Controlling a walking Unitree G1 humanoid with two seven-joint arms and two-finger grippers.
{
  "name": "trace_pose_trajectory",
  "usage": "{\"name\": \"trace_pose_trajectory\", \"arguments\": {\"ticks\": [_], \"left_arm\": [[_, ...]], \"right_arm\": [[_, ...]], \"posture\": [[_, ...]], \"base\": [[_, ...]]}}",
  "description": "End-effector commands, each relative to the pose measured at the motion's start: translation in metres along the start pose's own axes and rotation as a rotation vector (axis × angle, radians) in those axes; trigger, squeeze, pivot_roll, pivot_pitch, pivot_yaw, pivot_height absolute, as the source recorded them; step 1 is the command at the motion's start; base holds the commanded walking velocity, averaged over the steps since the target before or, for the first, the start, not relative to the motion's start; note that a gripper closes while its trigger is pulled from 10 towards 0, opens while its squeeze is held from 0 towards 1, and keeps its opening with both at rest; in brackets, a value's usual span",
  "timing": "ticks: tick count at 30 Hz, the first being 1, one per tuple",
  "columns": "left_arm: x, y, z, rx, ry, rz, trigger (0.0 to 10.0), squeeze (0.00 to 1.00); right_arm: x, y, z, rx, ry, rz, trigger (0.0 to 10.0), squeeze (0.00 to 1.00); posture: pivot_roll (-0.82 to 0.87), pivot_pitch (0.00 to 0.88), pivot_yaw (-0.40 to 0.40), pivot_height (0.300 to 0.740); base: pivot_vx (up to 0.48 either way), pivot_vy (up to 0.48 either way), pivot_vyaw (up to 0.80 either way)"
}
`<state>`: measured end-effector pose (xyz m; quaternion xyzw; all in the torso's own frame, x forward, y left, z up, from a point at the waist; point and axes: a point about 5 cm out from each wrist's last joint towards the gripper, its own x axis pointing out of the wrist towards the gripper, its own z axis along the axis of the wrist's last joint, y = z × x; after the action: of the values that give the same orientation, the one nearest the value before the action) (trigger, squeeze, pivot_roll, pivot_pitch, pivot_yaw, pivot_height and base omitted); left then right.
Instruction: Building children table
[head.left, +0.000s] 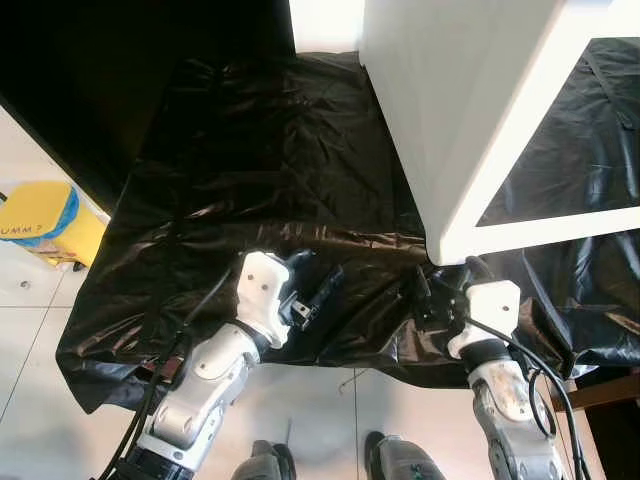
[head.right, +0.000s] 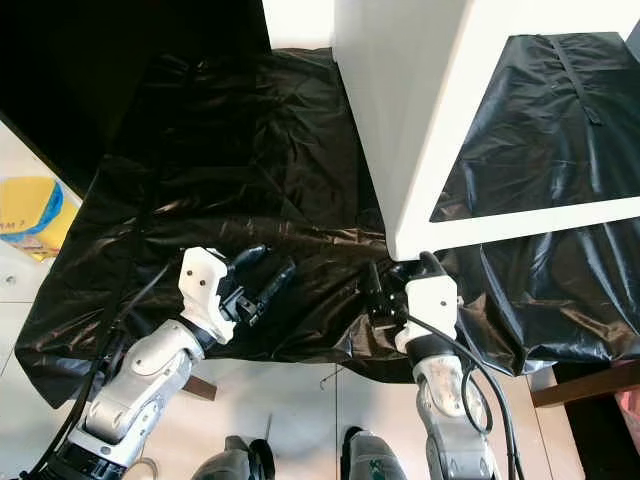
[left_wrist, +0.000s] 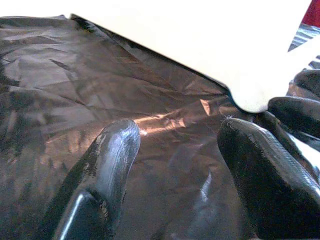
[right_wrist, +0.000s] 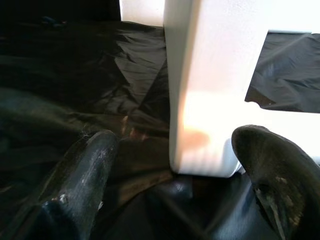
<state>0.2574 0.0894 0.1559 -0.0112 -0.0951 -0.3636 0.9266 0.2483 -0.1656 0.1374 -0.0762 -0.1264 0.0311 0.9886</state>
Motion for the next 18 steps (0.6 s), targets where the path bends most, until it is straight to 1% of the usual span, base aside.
{"name": "trace_pose_trajectory", "arguments": {"ticks": [1, 2, 4, 5, 6, 7, 8, 10, 14, 17, 18], "left_arm": [[-0.003, 0.003, 0.005, 0.001, -0.004, -0.031, 10.0, 0.00], [-0.003, 0.004, 0.006, 0.000, -0.006, -0.030, 10.0, 0.00], [-0.003, 0.005, 0.008, 0.001, -0.009, -0.030, 10.0, 0.00], [-0.003, 0.005, 0.008, 0.001, -0.009, -0.030, 10.0, 0.00], [-0.003, 0.005, 0.008, 0.001, -0.010, -0.031, 10.0, 0.00], [-0.004, 0.006, 0.010, -0.001, -0.011, -0.033, 10.0, 0.00], [-0.004, 0.006, 0.010, -0.001, -0.011, -0.033, 10.0, 0.00], [-0.004, 0.006, 0.010, 0.001, -0.012, -0.030, 10.0, 0.00], [-0.004, 0.006, 0.011, 0.000, -0.014, -0.026, 10.0, 0.00], [-0.004, 0.005, 0.011, -0.005, -0.016, -0.020, 10.0, 0.00], [-0.004, 0.005, 0.011, -0.005, -0.016, -0.020, 10.0, 0.00]], "right_arm": [[0.004, 0.000, -0.007, 0.010, 0.023, -0.004, 10.0, 0.00], [0.007, 0.000, -0.007, 0.008, 0.019, -0.001, 10.0, 0.00], [0.017, 0.000, -0.008, 0.002, 0.011, 0.007, 10.0, 0.00], [0.017, 0.000, -0.008, 0.002, 0.011, 0.007, 10.0, 0.00], [0.021, 0.001, -0.008, 0.000, 0.009, 0.009, 10.0, 0.00], [0.031, 0.003, -0.008, 0.001, 0.002, 0.015, 10.0, 0.00], [0.031, 0.003, -0.008, 0.001, 0.002, 0.015, 10.0, 0.00], [0.040, 0.007, -0.009, 0.005, -0.001, 0.017, 10.0, 0.00], [0.046, 0.008, -0.009, 0.006, 0.000, 0.005, 10.0, 0.00], [0.057, 0.009, -0.010, -0.014, -0.004, -0.013, 10.0, 0.00], [0.057, 0.009, -0.010, -0.014, -0.004, -0.013, 10.0, 0.00]], "posture": [[-0.08, 0.187, 0.060, 0.740], [-0.08, 0.187, 0.060, 0.740], [-0.07, 0.186, 0.064, 0.740], [-0.07, 0.186, 0.064, 0.740], [-0.07, 0.187, 0.062, 0.740], [-0.07, 0.186, 0.062, 0.740], [-0.07, 0.186, 0.062, 0.740], [-0.06, 0.187, 0.058, 0.740], [-0.05, 0.184, 0.052, 0.740], [-0.05, 0.175, 0.049, 0.740], [-0.05, 0.175, 0.049, 0.740]], "base": [[0.000, 0.000, 0.00], [0.000, 0.000, 0.00], [0.000, 0.000, 0.00], [0.000, 0.000, 0.00], [0.000, 0.000, 0.00], [0.000, 0.000, 0.00], [0.000, 0.000, 0.00], [0.000, 0.000, 0.00], [0.000, 0.000, 0.00], [0.000, 0.000, 0.00], [0.000, 0.000, 0.00]]}}
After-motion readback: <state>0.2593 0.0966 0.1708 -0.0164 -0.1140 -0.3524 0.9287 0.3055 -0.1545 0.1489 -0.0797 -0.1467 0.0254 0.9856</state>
